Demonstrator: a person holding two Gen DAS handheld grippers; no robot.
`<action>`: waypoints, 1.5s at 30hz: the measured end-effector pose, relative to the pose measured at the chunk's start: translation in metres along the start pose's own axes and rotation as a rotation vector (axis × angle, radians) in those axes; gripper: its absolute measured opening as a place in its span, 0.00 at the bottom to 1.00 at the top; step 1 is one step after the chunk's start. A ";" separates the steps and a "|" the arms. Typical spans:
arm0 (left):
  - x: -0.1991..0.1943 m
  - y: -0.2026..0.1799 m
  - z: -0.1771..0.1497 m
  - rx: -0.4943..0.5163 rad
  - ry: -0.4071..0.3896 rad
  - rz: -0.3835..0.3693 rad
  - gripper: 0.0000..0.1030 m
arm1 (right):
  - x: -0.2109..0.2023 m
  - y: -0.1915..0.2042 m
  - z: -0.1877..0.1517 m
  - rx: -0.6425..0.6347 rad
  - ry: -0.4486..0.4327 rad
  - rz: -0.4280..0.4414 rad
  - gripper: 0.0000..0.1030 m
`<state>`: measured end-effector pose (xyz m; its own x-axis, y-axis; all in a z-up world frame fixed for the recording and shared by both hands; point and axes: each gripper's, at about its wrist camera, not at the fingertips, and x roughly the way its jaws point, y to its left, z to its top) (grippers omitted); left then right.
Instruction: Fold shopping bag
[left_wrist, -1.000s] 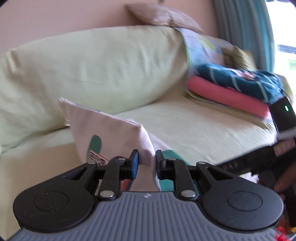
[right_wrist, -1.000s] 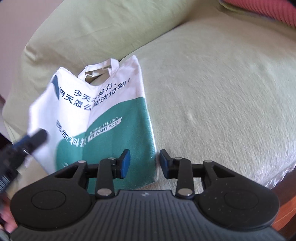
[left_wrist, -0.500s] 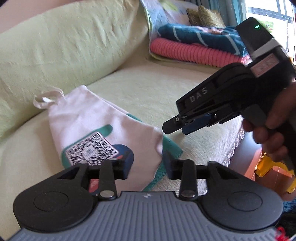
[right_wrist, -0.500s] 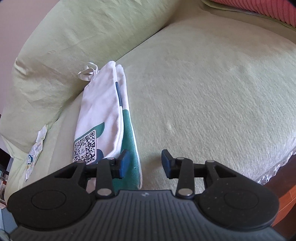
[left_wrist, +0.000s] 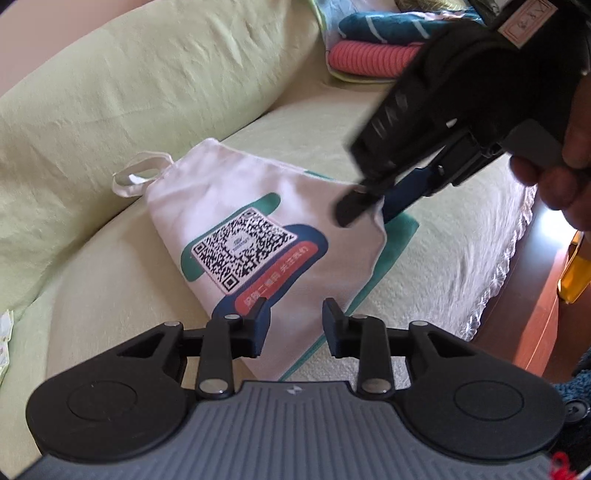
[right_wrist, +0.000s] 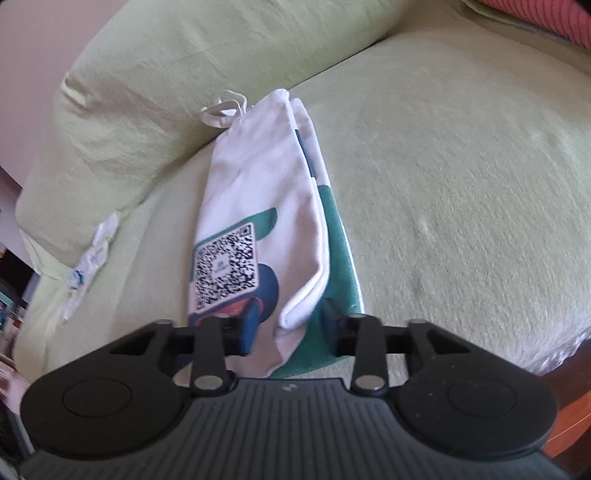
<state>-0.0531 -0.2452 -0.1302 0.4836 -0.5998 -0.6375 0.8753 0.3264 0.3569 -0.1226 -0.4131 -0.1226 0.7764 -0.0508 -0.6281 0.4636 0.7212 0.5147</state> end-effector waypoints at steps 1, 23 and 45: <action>0.001 0.000 -0.001 -0.001 -0.001 0.007 0.39 | -0.003 0.001 -0.001 -0.012 -0.015 0.000 0.07; -0.003 0.008 0.006 0.040 0.006 0.047 0.39 | 0.006 0.028 -0.016 -0.291 0.005 -0.284 0.19; 0.038 0.067 0.027 -0.083 -0.014 -0.076 0.21 | 0.005 0.024 0.008 -0.461 -0.035 -0.146 0.00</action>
<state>0.0233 -0.2659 -0.1117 0.4158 -0.6353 -0.6508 0.9073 0.3386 0.2491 -0.1043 -0.4015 -0.1093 0.7347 -0.1920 -0.6507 0.3378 0.9353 0.1055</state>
